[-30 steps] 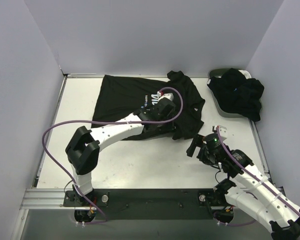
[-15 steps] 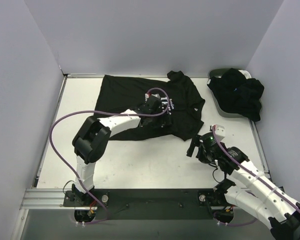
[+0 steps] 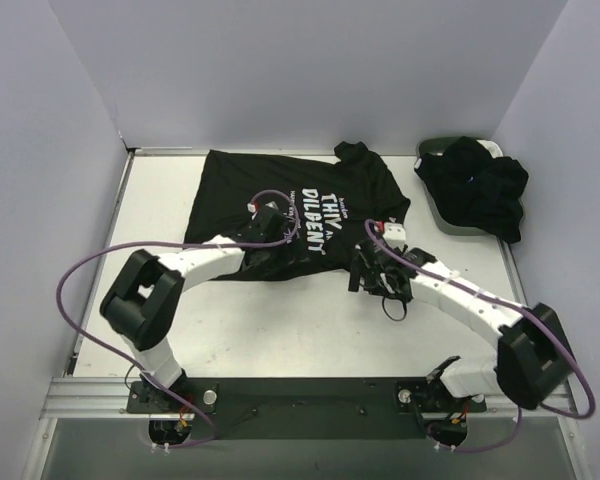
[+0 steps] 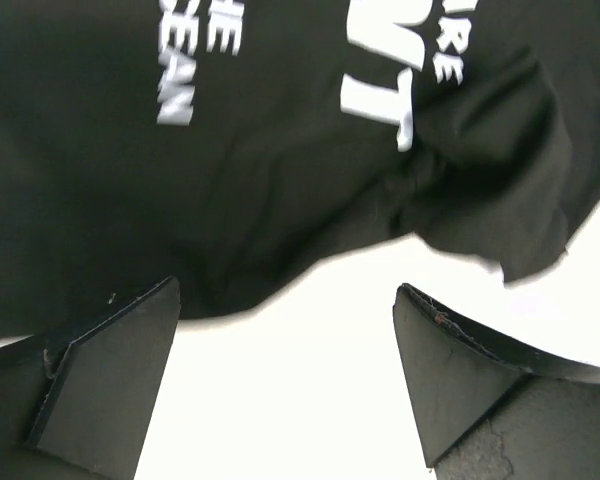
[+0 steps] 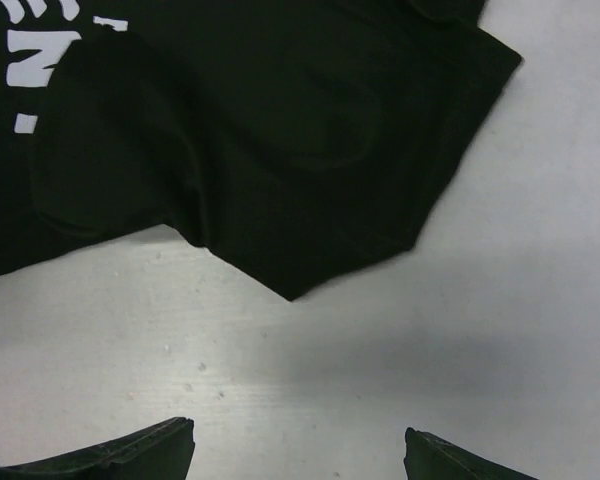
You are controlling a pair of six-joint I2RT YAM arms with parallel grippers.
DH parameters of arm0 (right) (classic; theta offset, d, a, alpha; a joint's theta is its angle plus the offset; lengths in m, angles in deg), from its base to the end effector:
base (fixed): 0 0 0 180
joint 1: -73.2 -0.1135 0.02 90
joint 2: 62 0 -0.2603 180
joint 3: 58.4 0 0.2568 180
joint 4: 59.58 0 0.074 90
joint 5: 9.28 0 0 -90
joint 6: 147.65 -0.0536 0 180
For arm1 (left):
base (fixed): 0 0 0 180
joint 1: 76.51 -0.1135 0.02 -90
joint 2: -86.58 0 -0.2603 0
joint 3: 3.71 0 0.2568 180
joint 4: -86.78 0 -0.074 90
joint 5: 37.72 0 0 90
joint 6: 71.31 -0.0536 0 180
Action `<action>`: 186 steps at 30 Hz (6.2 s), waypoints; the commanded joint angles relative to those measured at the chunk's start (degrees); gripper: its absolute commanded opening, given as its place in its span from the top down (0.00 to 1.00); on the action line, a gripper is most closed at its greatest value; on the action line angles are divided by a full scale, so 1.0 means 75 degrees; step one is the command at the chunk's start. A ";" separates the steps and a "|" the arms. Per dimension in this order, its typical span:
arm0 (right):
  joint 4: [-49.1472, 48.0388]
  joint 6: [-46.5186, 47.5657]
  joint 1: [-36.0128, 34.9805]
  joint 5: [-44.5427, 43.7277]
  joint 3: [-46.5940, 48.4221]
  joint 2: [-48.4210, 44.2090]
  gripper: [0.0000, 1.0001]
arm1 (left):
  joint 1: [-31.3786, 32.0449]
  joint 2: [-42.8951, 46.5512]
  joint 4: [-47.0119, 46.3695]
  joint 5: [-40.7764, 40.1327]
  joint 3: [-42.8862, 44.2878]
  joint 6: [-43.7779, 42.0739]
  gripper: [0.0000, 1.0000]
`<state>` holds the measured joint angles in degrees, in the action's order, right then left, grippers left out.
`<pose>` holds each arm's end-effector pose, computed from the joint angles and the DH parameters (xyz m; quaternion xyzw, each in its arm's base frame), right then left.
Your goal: Fold and stack the t-shirts
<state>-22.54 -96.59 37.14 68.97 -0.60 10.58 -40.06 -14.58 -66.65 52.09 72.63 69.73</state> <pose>0.2235 0.1493 0.1969 0.0571 0.9389 0.1213 0.3170 0.3082 -0.2275 0.1614 -0.1204 0.9361 -0.2275 0.2399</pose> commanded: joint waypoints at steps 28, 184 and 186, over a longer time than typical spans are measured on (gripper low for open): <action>-0.0266 0.0575 -0.0642 0.0489 0.4125 0.4443 0.46 | 0.0027 0.3024 0.0181 -0.0901 -0.1873 -0.0255 0.03; -0.2178 -0.1465 -0.1439 -0.0038 0.0059 0.2699 1.00 | -0.1039 0.2543 0.0028 -0.0842 -0.1990 -0.0525 0.05; -0.1838 -0.1395 -0.1602 -0.0272 0.0117 0.2384 1.00 | -0.1039 0.2567 0.0017 -0.0854 -0.2002 -0.0513 0.06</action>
<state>-43.61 -106.51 27.11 68.88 0.34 29.66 -47.54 2.53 -64.51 45.67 58.01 66.02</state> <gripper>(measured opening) 0.025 0.945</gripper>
